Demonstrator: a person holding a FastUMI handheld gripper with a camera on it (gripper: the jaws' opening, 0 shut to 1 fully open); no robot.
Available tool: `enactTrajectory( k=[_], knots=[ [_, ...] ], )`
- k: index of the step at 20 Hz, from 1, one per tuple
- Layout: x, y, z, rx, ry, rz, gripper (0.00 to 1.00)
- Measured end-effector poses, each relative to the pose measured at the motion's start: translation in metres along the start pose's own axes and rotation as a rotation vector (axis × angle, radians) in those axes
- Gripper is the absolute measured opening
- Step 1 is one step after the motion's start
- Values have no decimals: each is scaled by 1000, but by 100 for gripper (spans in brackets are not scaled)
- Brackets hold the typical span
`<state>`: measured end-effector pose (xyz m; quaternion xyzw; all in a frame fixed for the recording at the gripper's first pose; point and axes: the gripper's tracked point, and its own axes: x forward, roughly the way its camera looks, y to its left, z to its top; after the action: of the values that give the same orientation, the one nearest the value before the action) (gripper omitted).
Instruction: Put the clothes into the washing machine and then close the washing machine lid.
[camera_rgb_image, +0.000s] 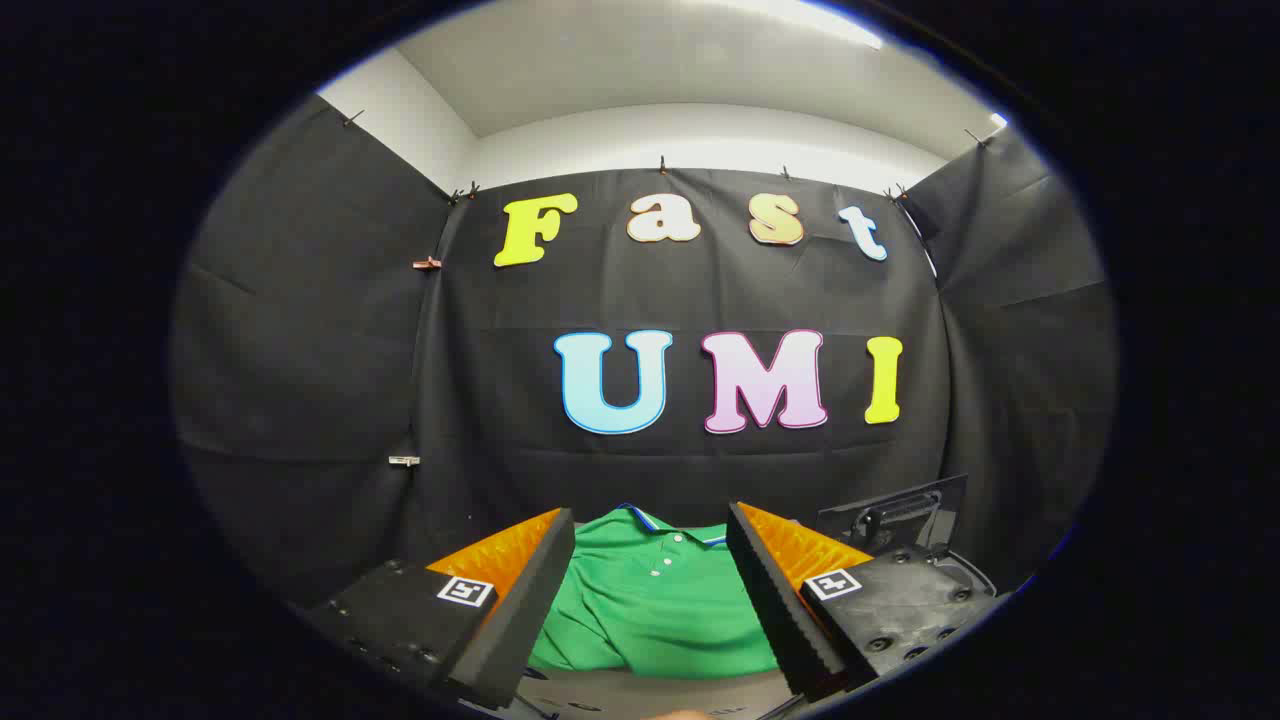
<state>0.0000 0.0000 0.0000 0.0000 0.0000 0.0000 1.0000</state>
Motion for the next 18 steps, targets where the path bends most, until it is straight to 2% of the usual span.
enactTrajectory(
  k=[18],
  knots=[
    [-12, -9, -1, 0, -6, -1, 97]
  ],
)
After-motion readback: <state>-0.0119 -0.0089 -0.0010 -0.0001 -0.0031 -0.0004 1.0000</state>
